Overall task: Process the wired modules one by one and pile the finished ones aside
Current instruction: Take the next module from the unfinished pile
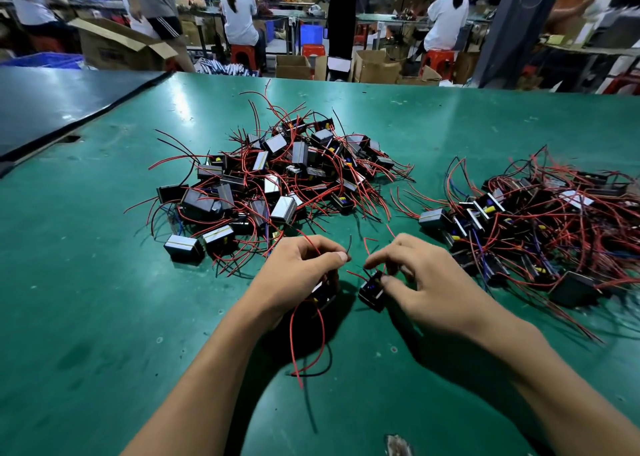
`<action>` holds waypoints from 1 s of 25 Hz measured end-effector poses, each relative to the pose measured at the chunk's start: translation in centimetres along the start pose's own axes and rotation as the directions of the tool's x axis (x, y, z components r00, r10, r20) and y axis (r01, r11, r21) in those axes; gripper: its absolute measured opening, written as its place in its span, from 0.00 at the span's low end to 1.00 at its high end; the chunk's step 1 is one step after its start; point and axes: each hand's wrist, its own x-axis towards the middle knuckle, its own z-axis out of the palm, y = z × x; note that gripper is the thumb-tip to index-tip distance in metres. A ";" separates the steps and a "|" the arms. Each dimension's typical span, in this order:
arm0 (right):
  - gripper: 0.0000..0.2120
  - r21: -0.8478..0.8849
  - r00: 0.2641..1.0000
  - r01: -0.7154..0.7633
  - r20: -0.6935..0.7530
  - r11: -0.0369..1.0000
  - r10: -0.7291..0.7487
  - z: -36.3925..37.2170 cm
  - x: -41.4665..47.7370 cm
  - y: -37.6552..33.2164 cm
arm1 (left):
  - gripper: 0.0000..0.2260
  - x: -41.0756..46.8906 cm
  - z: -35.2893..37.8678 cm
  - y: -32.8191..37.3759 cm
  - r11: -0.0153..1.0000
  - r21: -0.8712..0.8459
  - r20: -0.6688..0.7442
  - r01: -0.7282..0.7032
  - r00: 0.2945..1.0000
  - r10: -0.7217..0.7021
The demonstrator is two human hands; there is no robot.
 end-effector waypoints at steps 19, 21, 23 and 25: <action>0.32 -0.125 0.971 -0.226 -0.104 0.966 0.214 -0.6 0.1 0.3 | 0.05 0.2 -0.3 0.0 0.994 -0.068 -0.186 -0.080 0.980 0.066; 0.28 -0.038 0.959 -0.201 -0.213 0.979 0.189 -0.4 0.1 0.1 | 0.06 0.1 0.0 0.0 0.996 -0.058 -0.133 -0.071 0.989 0.063; 0.17 0.021 0.947 -0.151 -0.282 0.988 0.151 0.1 0.2 -0.1 | 0.06 0.0 0.3 0.1 0.994 -0.078 -0.109 -0.075 0.992 0.066; 0.08 0.056 0.948 -0.092 -0.299 0.994 0.105 0.7 0.3 -0.3 | 0.06 -0.1 0.4 0.1 0.991 -0.105 -0.110 -0.085 0.991 0.073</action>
